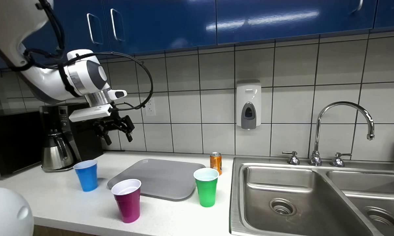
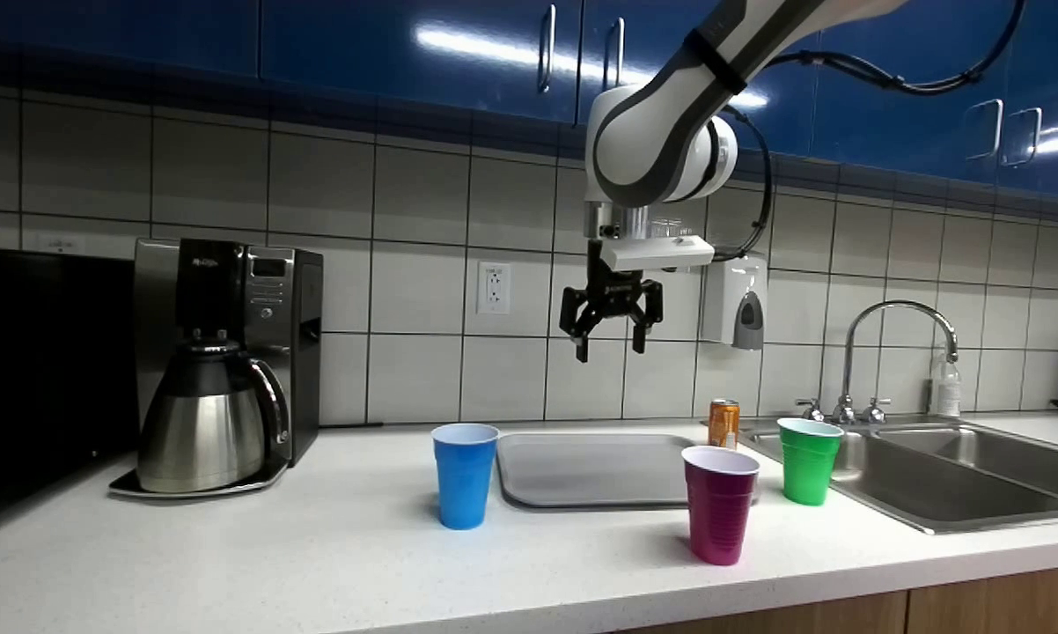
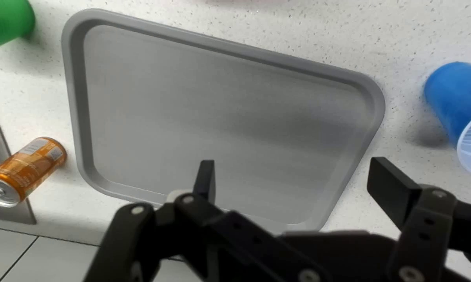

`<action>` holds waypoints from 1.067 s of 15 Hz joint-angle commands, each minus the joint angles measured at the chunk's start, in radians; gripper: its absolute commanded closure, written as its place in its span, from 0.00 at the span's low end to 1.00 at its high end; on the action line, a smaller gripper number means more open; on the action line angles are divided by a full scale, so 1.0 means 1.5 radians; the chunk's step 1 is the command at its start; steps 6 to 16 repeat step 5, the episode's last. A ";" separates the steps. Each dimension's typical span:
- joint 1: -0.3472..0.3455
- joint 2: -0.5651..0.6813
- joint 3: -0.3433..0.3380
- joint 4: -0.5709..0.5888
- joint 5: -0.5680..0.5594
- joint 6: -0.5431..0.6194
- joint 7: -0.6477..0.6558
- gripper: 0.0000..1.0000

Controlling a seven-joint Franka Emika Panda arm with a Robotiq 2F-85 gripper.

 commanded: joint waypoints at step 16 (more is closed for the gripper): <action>-0.020 -0.002 0.020 -0.002 0.002 0.001 -0.002 0.00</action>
